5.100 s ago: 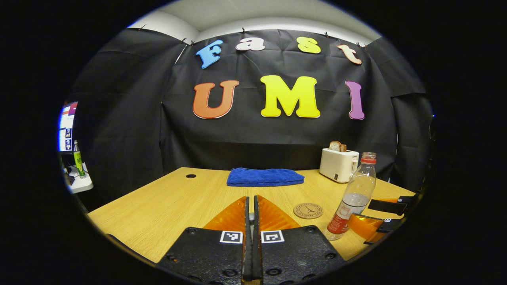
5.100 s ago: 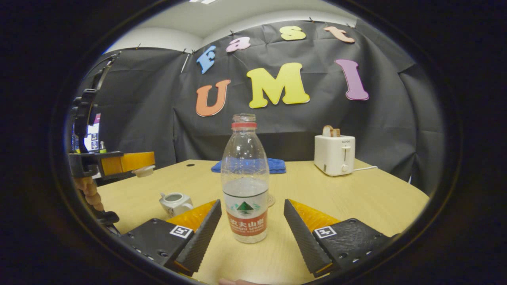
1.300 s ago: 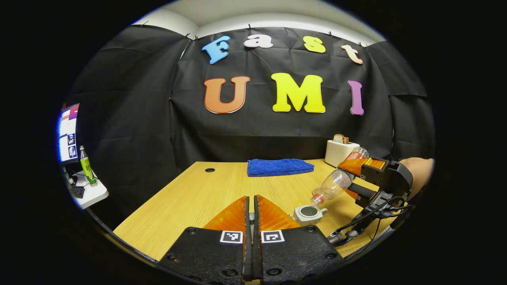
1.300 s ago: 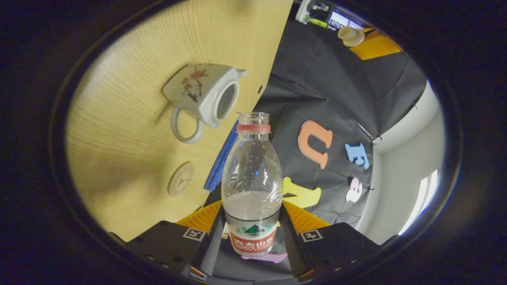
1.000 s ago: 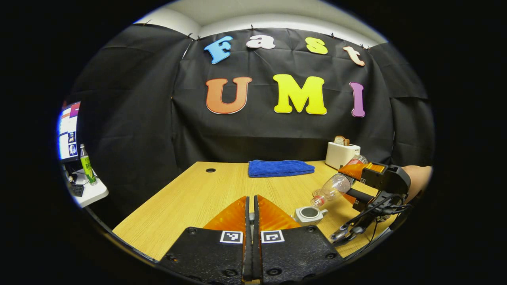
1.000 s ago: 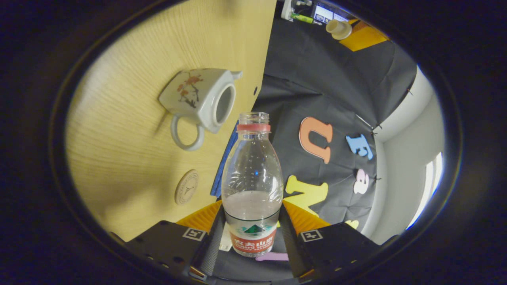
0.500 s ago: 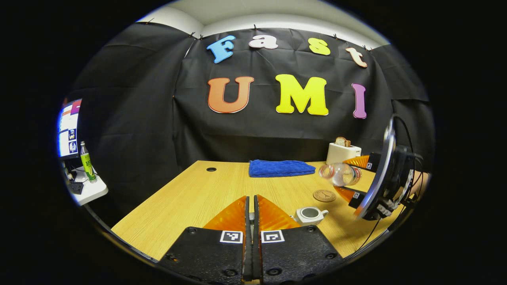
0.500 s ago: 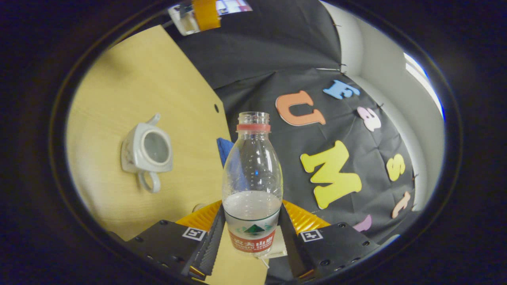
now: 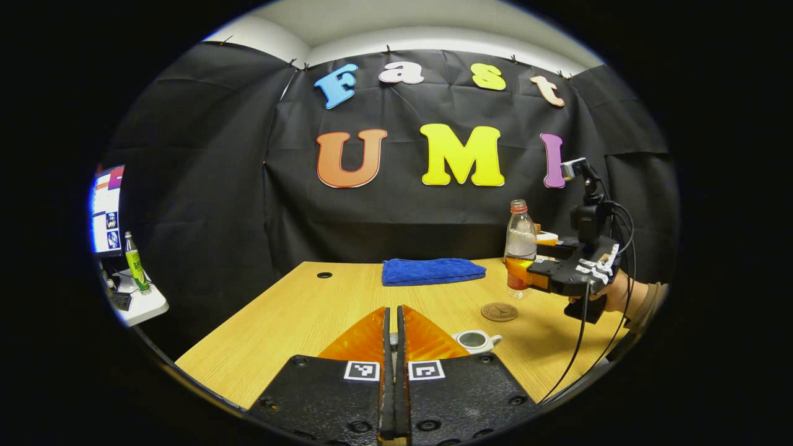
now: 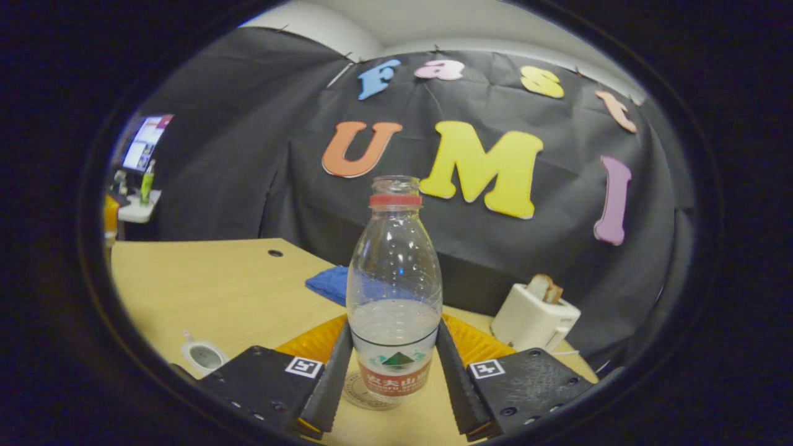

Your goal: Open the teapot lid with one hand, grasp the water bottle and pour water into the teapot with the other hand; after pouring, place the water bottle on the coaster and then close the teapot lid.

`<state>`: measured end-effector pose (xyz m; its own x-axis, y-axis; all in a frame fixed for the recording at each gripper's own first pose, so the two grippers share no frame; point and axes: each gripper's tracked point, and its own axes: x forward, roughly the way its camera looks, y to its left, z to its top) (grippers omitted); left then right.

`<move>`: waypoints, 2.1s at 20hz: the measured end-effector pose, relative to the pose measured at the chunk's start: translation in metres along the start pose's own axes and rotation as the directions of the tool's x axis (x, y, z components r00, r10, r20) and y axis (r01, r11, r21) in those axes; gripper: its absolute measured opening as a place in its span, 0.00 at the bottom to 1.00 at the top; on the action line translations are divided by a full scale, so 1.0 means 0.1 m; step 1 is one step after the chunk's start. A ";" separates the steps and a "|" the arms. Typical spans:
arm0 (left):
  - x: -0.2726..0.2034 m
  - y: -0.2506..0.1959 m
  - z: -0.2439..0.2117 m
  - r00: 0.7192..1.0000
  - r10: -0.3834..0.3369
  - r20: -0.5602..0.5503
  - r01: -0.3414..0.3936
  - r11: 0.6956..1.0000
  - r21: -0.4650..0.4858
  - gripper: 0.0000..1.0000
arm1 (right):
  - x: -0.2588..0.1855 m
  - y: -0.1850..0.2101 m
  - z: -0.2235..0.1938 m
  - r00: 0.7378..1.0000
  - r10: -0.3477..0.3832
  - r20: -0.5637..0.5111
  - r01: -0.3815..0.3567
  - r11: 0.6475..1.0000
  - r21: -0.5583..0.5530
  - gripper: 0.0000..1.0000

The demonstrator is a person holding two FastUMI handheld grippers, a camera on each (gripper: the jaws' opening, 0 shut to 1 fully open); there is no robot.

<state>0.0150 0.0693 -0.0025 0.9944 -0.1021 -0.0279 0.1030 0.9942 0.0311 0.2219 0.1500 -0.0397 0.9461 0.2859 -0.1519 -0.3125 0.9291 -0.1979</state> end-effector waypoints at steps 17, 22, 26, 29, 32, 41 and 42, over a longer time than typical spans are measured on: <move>0.17 -0.36 -0.12 1.000 -0.002 -0.010 0.002 1.000 0.025 0.03 | 0.33 -0.01 -0.38 0.998 0.057 0.013 -0.059 0.977 0.206 0.87; 0.38 -0.47 -0.21 1.000 0.001 -0.008 -0.001 1.000 -0.005 0.03 | -0.05 -0.30 -0.31 0.997 -0.028 0.066 0.015 0.981 0.192 0.96; 0.64 -0.65 -0.25 1.000 -0.008 -0.004 0.008 1.000 -0.019 0.03 | -0.45 -0.30 -0.31 0.993 -0.018 0.117 -0.005 0.981 0.196 0.95; 0.84 -0.81 -0.32 1.000 -0.020 0.000 0.020 1.000 -0.013 0.03 | -0.70 -0.28 -0.38 0.992 0.009 0.129 -0.035 0.979 0.202 0.95; 0.98 -0.98 -0.47 0.999 -0.037 -0.029 0.037 0.999 0.000 0.03 | -0.89 -0.35 -0.41 0.990 0.002 0.141 -0.030 0.979 0.201 0.95; 1.09 -1.08 -0.70 0.998 -0.028 -0.064 0.030 0.999 0.032 0.03 | -1.07 -0.37 -0.36 0.983 0.038 0.180 -0.085 0.961 0.263 0.95; 1.09 -1.08 -0.70 0.998 -0.028 -0.064 0.030 0.999 0.030 0.03 | -1.05 -0.38 -0.39 0.985 0.037 0.168 -0.081 0.960 0.266 0.95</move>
<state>0.1106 -0.0467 -0.0789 0.9875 -0.1272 -0.0926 0.1331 0.9893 0.0606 0.1311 0.0758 -0.0545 0.9347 0.3554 0.0058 -0.3547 0.9315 0.0802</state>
